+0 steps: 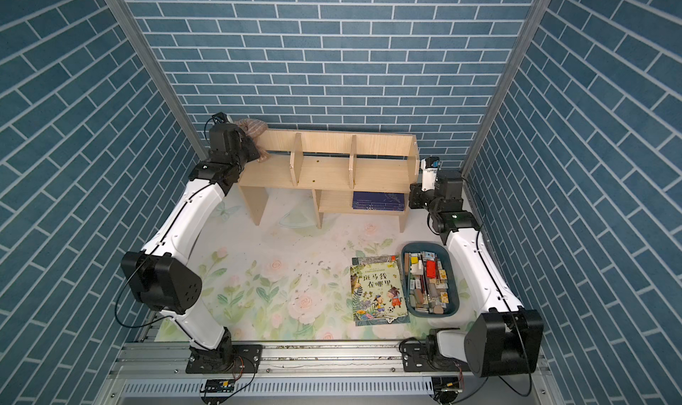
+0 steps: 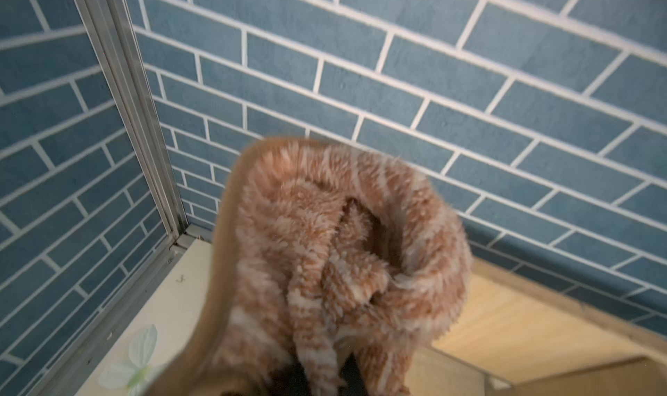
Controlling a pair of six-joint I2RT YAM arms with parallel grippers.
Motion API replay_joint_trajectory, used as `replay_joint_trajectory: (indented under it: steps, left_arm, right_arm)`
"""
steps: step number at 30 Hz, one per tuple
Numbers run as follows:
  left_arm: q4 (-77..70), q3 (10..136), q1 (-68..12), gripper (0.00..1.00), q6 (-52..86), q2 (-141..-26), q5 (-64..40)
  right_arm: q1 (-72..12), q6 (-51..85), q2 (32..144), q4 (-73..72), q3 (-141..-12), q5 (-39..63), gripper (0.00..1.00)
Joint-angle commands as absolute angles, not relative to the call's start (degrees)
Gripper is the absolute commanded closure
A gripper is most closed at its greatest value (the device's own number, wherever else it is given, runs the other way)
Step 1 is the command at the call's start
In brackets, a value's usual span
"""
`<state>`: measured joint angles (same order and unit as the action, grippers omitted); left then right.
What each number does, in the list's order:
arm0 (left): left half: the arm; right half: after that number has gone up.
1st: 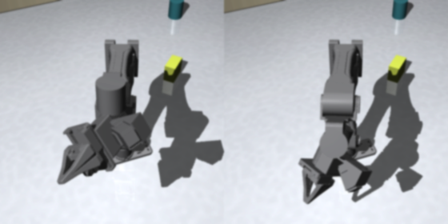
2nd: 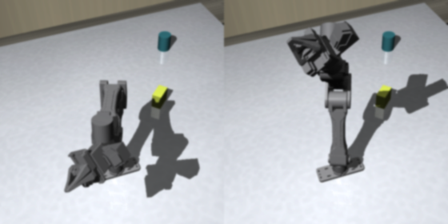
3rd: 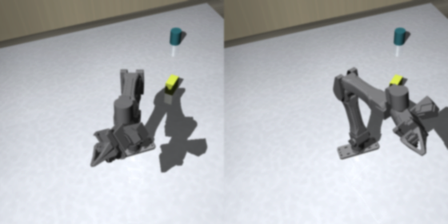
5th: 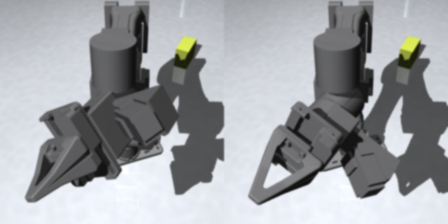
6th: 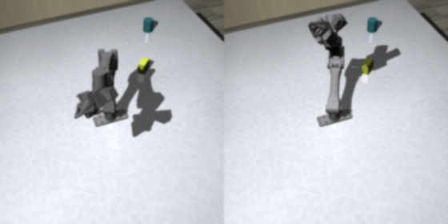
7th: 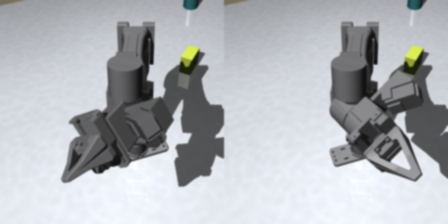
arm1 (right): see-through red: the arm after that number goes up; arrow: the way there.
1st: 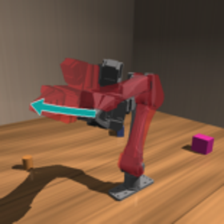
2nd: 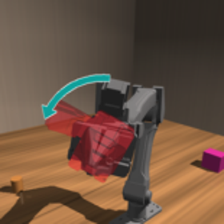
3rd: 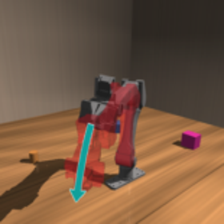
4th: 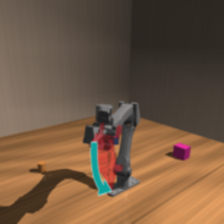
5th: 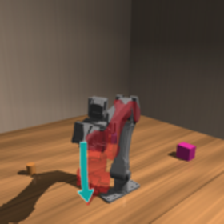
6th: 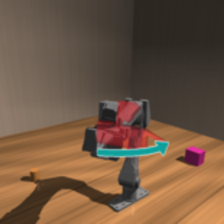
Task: Wipe the bookshelf clean with a cloth
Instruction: Wipe the dust from the shelf.
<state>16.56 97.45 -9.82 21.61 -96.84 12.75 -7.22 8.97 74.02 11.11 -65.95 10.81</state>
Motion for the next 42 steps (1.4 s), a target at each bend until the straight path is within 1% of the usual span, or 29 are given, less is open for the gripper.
replay_joint_trajectory:
  steps: [1,6,9,12,17,20,25,32,38,42]
  left_arm:
    - [10.7,87.7,-11.6,1.0,21.8,-94.1,10.0]
    - [8.2,78.7,-14.5,1.0,22.0,-91.6,10.2]
    - [7.9,77.6,-16.3,1.0,22.0,-91.9,10.0]
    - [6.7,78.9,-17.3,1.0,22.5,-92.8,8.3]
    - [8.8,86.8,-17.6,1.0,23.4,-97.2,5.0]
    - [11.5,90.0,-17.3,1.0,23.8,-98.4,9.8]
    - [13.8,89.9,-14.7,1.0,24.9,-97.4,16.2]
    - [13.6,83.1,-12.6,1.0,24.6,-91.8,20.2]
    - [11.7,78.5,-13.8,1.0,24.5,-89.1,14.9]
    - [11.2,81.0,-14.6,1.0,23.2,-90.9,10.4]
  right_arm:
    - [-6.3,13.8,72.1,8.6,-65.6,11.0,1.0]
    - [-6.3,13.9,72.0,8.5,-65.4,11.0,1.0]
    - [-6.3,13.9,72.0,8.5,-65.5,10.8,1.0]
    - [-6.3,13.8,72.0,9.0,-65.9,10.4,1.0]
    - [-6.2,13.8,71.9,9.3,-66.0,10.1,1.0]
    - [-6.2,13.9,71.9,9.4,-66.0,10.1,1.0]
    - [-6.3,13.6,72.3,9.8,-66.9,10.1,1.0]
    - [-4.2,13.8,74.1,9.9,-69.7,12.0,1.0]
    - [-4.2,14.6,74.9,9.2,-69.8,13.1,1.0]
    - [-4.2,14.6,74.4,9.6,-69.3,13.2,1.0]
